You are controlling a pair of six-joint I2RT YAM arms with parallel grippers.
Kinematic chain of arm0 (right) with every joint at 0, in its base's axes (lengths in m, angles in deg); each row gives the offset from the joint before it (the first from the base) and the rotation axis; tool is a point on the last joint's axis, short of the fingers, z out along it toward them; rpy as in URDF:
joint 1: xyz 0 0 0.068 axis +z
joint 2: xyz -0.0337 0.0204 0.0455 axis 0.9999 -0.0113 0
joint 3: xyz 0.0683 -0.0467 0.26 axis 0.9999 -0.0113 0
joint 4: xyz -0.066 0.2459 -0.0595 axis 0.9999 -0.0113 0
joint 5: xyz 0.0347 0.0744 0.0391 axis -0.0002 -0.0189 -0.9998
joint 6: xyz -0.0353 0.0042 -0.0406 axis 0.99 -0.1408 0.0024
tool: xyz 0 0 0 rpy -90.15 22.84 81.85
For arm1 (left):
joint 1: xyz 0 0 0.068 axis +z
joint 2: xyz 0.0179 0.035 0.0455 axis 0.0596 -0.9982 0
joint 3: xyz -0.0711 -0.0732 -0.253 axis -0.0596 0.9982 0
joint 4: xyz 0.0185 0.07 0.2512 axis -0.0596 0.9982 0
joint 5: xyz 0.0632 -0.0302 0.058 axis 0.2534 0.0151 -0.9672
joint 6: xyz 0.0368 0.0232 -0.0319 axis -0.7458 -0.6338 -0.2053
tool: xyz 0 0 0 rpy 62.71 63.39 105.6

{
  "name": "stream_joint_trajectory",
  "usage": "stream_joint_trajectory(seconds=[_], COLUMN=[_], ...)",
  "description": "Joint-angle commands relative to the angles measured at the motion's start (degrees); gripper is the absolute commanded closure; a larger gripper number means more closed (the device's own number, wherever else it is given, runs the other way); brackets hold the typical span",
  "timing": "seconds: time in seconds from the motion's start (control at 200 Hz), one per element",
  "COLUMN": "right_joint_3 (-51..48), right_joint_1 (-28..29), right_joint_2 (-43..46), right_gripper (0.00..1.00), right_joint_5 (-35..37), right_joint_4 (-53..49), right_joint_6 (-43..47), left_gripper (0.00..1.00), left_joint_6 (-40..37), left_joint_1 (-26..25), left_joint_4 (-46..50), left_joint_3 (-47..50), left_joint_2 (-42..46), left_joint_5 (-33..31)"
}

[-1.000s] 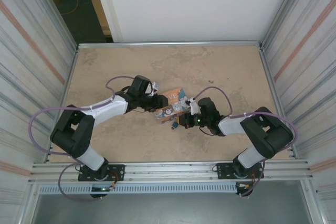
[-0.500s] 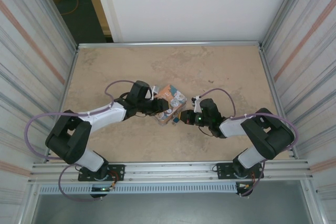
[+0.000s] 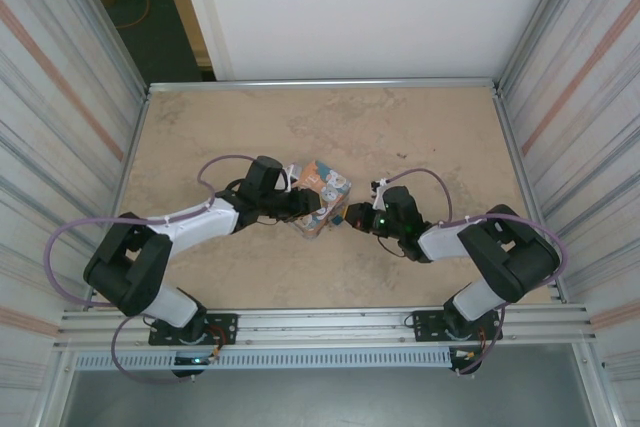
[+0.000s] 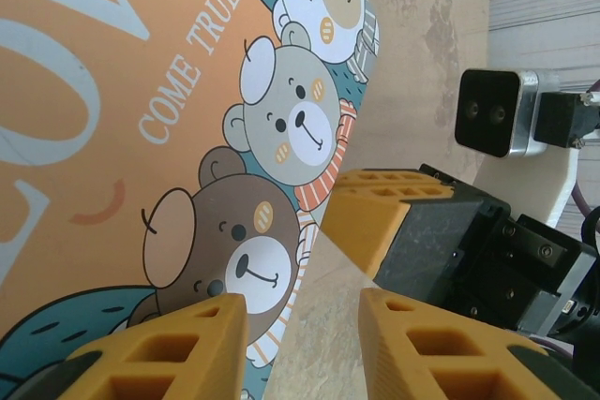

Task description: Unlock a padlock with a key

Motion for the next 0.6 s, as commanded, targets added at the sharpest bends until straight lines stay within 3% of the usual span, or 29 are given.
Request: stream_joint_trajectory(seconds=[0.0,0.18,0.596], right_joint_3=[1.1,1.6,1.7], right_joint_1=[-0.6,-1.0,-2.1], right_joint_2=[-0.5,2.4,21.3], right_gripper=[1.0,1.0,1.0], right_joint_5=[2.1,3.2,4.3], right_joint_4=[3.3,-2.6,-28.5], right_joint_6=[-1.8,0.8,9.9], left_gripper=[0.62,0.62,0.5], left_joint_6=[0.5,0.3,-3.7], left_joint_1=[0.1,1.6,3.3], left_joint_4=[7.0,6.7,10.3], left_joint_3=[3.0,2.9,-3.9], left_joint_2=[-0.7,-0.2,5.9], left_joint_5=[-0.7,-0.5,-0.2])
